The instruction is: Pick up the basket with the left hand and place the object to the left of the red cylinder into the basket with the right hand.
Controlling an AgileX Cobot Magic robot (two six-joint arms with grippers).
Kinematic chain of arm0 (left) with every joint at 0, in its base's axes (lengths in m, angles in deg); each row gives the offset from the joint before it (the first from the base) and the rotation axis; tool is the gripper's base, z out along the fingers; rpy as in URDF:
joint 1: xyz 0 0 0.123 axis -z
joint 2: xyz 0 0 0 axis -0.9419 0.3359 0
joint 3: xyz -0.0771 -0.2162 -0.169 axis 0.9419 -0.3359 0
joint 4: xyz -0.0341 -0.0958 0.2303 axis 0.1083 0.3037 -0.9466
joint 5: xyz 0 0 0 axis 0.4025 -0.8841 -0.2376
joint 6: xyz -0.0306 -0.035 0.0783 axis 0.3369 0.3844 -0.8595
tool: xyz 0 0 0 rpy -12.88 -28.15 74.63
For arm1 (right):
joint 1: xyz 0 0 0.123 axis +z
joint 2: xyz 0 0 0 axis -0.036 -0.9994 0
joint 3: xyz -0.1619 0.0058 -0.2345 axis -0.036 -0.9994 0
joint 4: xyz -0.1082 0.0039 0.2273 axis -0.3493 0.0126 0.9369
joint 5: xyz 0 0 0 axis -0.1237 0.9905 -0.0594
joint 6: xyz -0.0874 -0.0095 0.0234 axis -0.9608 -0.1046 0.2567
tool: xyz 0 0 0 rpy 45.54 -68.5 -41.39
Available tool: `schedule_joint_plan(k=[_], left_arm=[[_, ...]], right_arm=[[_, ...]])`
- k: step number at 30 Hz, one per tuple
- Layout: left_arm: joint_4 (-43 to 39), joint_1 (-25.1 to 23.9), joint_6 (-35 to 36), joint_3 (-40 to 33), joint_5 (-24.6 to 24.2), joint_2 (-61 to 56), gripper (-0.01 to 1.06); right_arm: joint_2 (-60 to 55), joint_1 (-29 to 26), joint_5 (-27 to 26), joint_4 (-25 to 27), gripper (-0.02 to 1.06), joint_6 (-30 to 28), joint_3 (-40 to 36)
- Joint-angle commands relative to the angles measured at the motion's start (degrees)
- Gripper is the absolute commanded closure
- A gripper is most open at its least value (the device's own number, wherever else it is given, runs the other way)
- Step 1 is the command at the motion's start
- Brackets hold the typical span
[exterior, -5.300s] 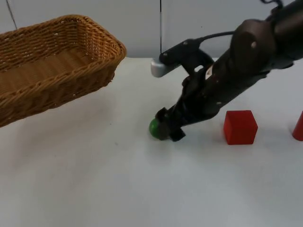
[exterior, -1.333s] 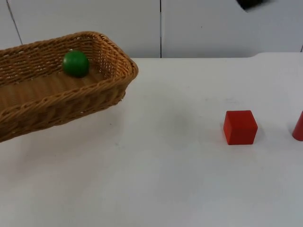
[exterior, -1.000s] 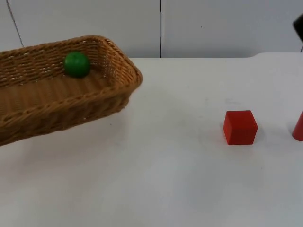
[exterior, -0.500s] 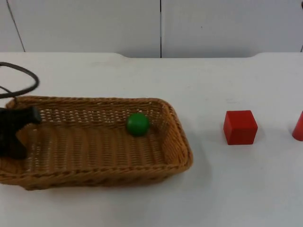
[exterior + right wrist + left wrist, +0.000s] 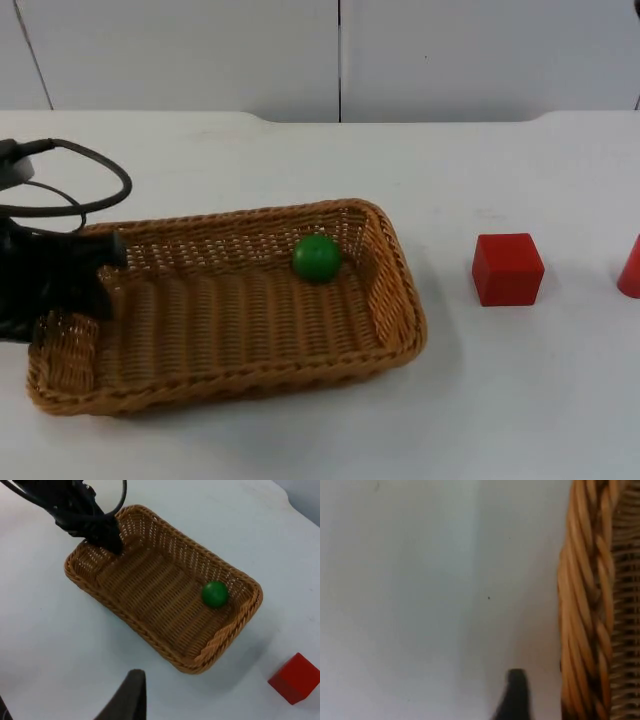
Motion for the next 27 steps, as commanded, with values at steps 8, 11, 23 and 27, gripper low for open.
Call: schedule_joint_plan(k=[8, 11, 23, 27], left_arm=[[-8.14, 0.32, -0.24, 0.57, -1.8, -6.41, 0.13], [-10.46, 0.32, -0.24, 0.57, -3.74, -12.71, 0.13], [-15.77, 0.32, -0.24, 0.57, -19.41, -47.44, 0.13], [-16.16, 0.32, -0.24, 0.57, -23.75, -58.26, 0.13]], right_arm=[[0.23, 0.01, -1.08, 0.0, -0.01, 0.16, -0.39], [0.23, 0.01, -1.08, 0.0, -0.01, 0.16, -0.39], [5.48, 0.01, -3.27, 0.0, -0.01, 1.69, -0.39], [9.52, 0.01, -2.22, 0.32, -0.01, 1.85, -0.7]])
